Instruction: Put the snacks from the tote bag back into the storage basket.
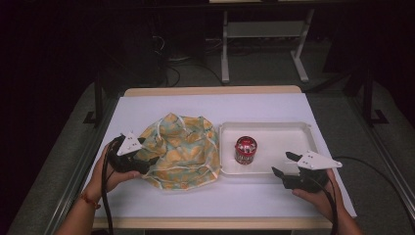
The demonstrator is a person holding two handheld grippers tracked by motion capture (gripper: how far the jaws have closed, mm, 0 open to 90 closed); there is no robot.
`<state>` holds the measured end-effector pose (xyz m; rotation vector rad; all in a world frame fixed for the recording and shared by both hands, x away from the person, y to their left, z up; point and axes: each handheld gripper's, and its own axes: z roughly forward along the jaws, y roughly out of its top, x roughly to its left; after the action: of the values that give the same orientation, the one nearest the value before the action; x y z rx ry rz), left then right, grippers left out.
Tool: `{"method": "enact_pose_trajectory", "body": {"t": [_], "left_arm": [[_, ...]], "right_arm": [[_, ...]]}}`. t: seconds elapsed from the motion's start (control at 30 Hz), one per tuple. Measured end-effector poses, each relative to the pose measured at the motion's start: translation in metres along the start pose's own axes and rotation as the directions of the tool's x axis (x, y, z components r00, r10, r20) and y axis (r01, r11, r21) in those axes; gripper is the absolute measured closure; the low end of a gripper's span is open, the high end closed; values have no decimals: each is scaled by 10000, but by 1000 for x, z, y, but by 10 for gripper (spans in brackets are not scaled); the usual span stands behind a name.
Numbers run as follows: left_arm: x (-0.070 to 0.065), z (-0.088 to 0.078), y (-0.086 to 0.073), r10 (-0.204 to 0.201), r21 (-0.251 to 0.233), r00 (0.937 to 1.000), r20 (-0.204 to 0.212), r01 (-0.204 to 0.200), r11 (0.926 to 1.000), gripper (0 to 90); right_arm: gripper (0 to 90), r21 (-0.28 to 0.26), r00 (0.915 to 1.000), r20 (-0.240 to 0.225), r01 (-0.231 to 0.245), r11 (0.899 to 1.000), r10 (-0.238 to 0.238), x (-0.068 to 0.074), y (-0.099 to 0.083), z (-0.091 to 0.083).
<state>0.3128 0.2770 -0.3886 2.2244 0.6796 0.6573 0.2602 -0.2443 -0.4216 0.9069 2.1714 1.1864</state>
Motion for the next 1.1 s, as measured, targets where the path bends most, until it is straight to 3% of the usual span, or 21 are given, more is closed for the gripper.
{"method": "enact_pose_trajectory", "body": {"t": [0.4, 0.73, 0.9, 1.1], "left_arm": [[5, -16, -25, -449, -399, 9988, -176, 442, 9982, 199], [4, -20, -49, -981, -617, 9933, -612, 943, 9936, 200], [6, -23, -64, -1680, -921, 9840, -587, 1623, 9824, 208], [6, -18, -80, -2227, -964, 9736, -500, 2172, 9713, 207]], "right_arm": [[288, 7, 9999, -121, 83, 10000, -83, 1, 3, 4], [287, 23, 9998, -150, 143, 9999, -143, 2, 3, 6], [287, 92, 9997, -161, 188, 9998, -186, 3, 2, 8], [286, 125, 9997, -178, 182, 9998, -180, 3, 3, 9]]}}
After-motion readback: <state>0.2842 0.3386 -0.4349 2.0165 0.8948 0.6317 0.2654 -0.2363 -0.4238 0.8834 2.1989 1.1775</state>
